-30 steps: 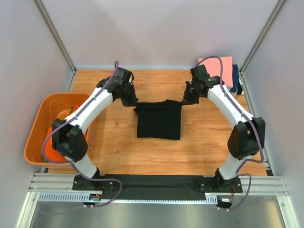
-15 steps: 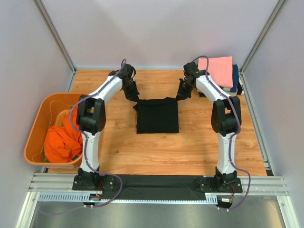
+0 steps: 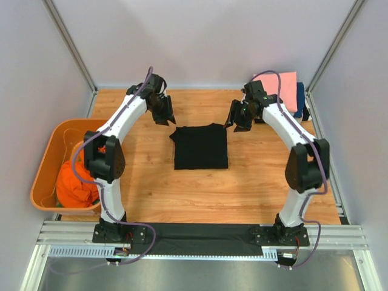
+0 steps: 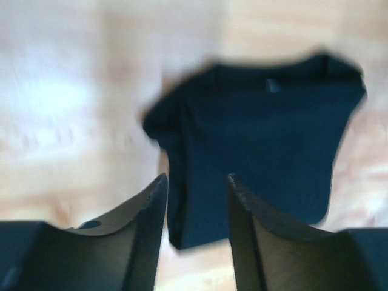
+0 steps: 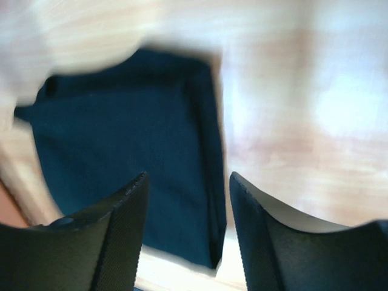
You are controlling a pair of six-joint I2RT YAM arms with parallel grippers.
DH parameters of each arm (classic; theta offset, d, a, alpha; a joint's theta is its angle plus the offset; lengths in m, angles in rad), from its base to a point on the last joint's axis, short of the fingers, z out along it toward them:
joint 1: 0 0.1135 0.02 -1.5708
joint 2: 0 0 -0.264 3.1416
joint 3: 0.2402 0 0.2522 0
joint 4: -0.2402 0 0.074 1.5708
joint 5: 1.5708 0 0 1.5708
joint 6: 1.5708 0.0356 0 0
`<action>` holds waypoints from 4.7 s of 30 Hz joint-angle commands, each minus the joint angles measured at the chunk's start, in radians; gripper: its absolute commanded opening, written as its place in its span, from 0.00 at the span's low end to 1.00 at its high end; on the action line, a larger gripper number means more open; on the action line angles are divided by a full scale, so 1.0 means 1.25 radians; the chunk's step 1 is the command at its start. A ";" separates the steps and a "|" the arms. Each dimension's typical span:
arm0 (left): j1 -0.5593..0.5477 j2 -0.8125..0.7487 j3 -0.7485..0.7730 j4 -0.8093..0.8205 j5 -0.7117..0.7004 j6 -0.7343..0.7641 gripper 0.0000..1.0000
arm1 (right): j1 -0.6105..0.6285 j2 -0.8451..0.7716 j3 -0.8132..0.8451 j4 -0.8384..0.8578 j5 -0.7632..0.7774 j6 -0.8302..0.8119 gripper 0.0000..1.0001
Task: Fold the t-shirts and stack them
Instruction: Fold the tshirt, then neatly place the folded tshirt to the corner
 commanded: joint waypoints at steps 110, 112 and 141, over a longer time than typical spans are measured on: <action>-0.132 -1.141 -0.766 -0.023 -0.390 0.098 0.96 | -0.065 0.164 -0.384 0.678 -0.361 0.060 0.00; -0.132 -1.148 -0.767 -0.023 -0.390 0.097 0.95 | -0.065 0.108 -0.398 0.664 -0.357 0.050 0.00; -0.132 -1.122 -0.775 -0.006 -0.357 0.111 0.93 | -0.197 -0.258 0.023 0.201 -0.125 -0.306 0.00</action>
